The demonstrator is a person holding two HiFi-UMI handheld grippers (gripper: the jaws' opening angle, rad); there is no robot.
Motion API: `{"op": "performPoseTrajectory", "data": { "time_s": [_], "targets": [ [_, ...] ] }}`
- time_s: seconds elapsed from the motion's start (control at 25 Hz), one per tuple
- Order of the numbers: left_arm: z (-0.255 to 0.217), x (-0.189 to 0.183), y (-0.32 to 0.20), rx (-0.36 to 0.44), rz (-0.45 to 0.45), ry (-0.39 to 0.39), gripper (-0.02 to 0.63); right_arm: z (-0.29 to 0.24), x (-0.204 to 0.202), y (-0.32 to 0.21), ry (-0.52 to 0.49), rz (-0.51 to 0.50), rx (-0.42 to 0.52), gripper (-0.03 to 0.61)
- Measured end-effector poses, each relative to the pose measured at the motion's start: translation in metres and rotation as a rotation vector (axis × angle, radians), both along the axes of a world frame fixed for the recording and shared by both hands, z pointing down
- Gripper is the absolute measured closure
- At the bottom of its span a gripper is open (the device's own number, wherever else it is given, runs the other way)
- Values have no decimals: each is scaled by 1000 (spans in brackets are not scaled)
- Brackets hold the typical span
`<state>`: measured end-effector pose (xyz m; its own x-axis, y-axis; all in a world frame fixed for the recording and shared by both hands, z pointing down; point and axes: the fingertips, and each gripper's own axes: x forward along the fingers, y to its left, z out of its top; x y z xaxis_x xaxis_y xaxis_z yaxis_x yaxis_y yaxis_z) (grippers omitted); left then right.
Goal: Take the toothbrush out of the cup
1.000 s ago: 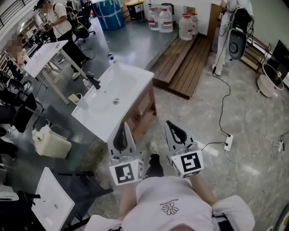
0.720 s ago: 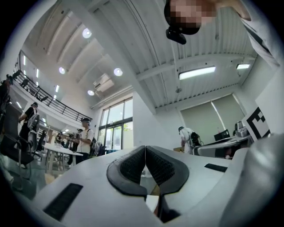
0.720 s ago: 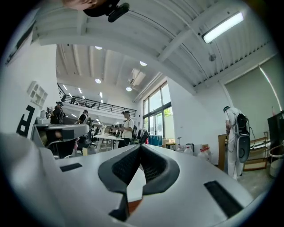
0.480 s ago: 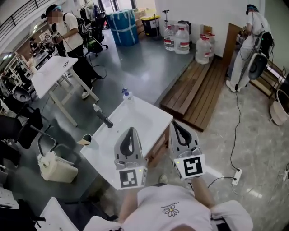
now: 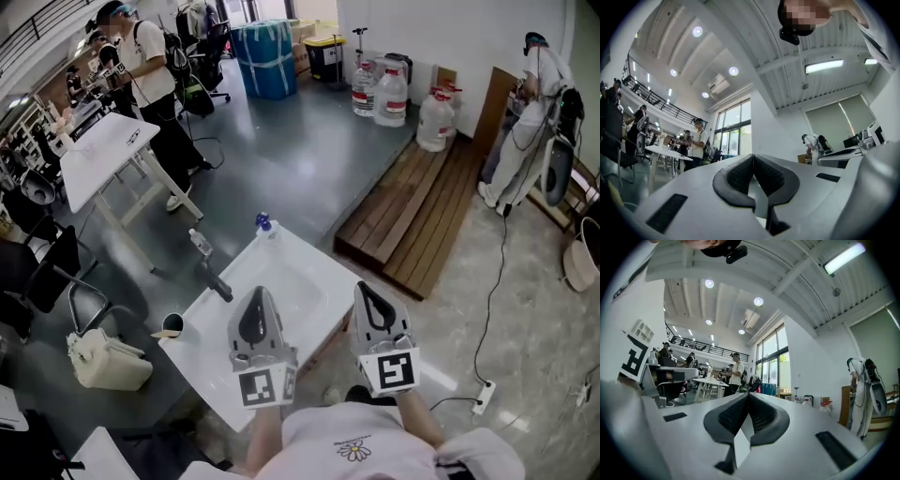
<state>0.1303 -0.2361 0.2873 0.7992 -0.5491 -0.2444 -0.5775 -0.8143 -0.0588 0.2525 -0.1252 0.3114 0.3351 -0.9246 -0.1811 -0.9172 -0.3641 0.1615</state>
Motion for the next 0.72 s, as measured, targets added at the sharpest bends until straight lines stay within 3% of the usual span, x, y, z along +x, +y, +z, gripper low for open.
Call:
{"op": "performPoseTrajectory", "data": {
  "time_s": [0.24, 0.4, 0.56, 0.72],
  "targets": [
    [7, 13, -21, -32, -114, -9, 598, 7, 16, -29, -22, -94, -36, 566],
    [-2, 11, -30, -9, -208, -4, 597, -14, 9, -55, 16, -231, -1, 566],
    [1, 9, -34, -56, -234, 12, 597, -23, 4, -70, 14, -306, 28, 566],
    [-3, -4, -32, -16, -294, 1, 597, -18, -6, -81, -11, -355, 25, 566]
  ]
}}
